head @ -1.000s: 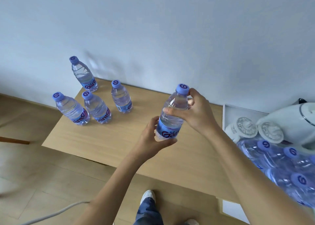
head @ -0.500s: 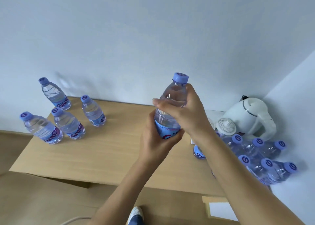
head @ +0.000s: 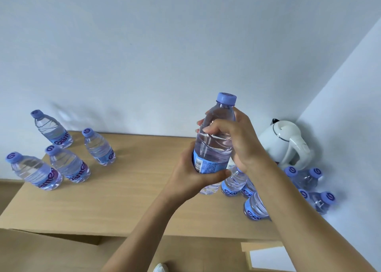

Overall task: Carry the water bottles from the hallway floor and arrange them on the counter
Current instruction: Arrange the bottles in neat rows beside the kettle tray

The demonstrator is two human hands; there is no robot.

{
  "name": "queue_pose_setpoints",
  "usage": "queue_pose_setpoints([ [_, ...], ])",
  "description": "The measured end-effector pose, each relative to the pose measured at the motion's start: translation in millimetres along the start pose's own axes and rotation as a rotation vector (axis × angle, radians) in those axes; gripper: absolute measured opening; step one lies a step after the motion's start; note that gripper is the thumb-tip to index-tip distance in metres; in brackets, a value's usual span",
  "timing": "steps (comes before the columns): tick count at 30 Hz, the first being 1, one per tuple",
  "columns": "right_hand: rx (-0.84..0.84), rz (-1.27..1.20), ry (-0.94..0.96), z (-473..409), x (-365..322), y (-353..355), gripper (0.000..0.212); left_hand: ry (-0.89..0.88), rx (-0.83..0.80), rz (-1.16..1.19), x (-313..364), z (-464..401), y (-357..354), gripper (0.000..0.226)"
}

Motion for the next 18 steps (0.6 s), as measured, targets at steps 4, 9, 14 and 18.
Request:
queue_pose_setpoints([
  [4,0.058,0.099,0.055,2,-13,5,0.036,0.018,0.09,0.01,2,0,-3,0.042],
  [9,0.259,0.077,0.052,4,-20,16,0.027,0.015,0.152,-0.097,5,2,-6,0.05],
  [14,0.16,0.03,-0.041,1,-26,12,0.009,0.008,-0.002,-0.044,19,4,-13,0.05],
  [18,-0.02,-0.046,-0.072,2,-36,3,0.006,0.03,-0.077,0.026,26,6,-15,0.05],
])
Point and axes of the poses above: each hand's wrist, its own z-axis away from the middle knuckle, its own y-axis out of the back of the hand, x = y × z, the point moved 8 cm from there along -z, towards the middle knuckle, and after that the axes turned 11 degrees about x, right-handed, at the moved point
